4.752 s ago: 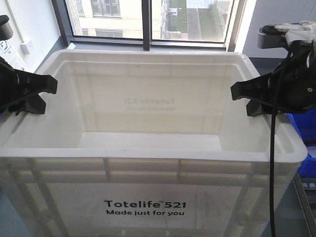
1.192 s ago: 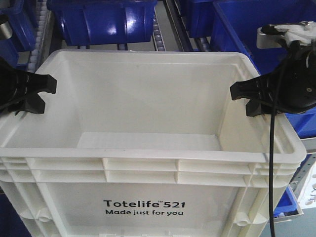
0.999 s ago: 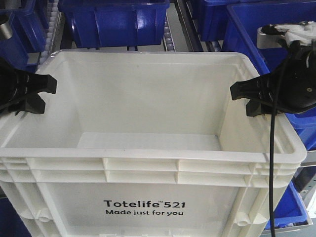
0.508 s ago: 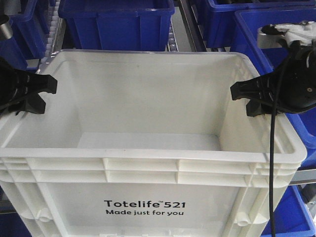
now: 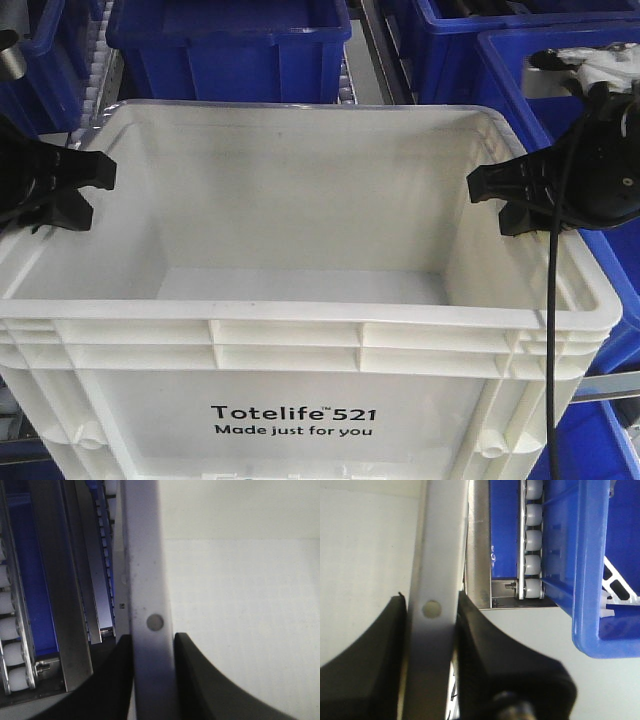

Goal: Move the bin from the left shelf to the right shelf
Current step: 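Carry the crate with both grippers up to the other roller shelf, then push the crate onto the roller shelf with both grippers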

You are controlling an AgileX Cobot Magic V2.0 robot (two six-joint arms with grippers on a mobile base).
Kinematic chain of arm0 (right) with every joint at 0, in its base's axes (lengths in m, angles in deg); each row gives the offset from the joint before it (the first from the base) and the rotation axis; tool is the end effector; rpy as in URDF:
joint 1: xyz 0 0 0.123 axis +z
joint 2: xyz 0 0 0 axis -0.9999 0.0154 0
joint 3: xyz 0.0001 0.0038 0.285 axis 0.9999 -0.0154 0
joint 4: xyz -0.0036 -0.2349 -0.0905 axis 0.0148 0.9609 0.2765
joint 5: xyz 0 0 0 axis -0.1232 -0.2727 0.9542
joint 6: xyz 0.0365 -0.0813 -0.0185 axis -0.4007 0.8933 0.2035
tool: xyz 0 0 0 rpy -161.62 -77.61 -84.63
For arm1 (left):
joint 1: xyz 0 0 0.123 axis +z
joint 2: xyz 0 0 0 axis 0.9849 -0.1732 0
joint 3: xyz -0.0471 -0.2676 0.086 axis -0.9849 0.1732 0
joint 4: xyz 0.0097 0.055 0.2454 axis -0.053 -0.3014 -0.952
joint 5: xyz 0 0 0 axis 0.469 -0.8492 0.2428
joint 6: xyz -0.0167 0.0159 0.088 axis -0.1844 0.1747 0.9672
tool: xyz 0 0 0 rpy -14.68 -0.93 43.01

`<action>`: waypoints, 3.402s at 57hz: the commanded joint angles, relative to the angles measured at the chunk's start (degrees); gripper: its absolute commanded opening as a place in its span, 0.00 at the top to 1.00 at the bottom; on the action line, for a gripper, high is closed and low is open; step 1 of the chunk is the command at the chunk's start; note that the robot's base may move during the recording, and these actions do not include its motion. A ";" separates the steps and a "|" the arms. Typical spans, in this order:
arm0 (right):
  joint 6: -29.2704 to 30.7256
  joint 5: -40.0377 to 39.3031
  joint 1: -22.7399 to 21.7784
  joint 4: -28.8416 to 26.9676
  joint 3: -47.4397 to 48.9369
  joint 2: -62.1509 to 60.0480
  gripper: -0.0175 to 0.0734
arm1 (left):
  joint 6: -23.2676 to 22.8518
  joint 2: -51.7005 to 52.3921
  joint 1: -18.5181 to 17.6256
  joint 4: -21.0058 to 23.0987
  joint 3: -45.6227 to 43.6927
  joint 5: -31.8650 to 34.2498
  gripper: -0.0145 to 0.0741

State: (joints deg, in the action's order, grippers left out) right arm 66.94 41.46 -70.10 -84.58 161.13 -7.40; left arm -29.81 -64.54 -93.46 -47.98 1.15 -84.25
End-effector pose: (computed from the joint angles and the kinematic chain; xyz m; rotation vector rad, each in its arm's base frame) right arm 0.2439 0.0862 0.3681 -0.1091 2.6614 0.2245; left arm 0.2413 -0.0645 0.3751 -0.0828 2.6798 -0.2744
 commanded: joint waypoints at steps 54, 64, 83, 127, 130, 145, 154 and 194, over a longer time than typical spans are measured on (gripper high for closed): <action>1.38 -3.75 -0.27 2.75 2.48 -2.58 0.81 | 0.72 2.21 0.25 -2.64 -2.16 4.23 0.84; 1.38 -3.03 -0.27 4.19 2.48 -2.58 0.81 | 0.72 2.21 0.25 -2.63 -2.16 3.99 0.84; -1.70 -11.17 -0.27 5.89 -1.25 -1.06 0.81 | 0.89 2.17 0.25 -3.96 -1.94 5.51 0.84; -28.50 -38.22 -0.27 38.73 -10.62 1.46 0.80 | 0.64 2.17 0.25 0.06 10.91 36.62 0.84; -28.88 -38.92 -0.27 39.14 -10.62 2.35 0.80 | 0.64 1.92 0.25 0.77 12.47 39.66 0.84; -32.23 -44.64 -0.27 40.08 -10.62 7.18 0.78 | 0.88 -0.37 0.25 -0.67 14.73 42.96 0.82; -35.49 -47.43 -0.27 39.84 -10.62 8.86 0.74 | 0.83 -0.64 0.25 -3.45 14.73 42.85 0.79; -34.76 -54.98 -0.21 30.63 -10.62 8.92 0.63 | 0.63 -0.51 0.25 -5.63 13.82 49.93 0.75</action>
State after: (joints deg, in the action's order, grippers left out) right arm 33.90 -4.87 -69.86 -53.18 149.28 1.50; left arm -31.76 -67.85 -93.25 -50.81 17.87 -45.00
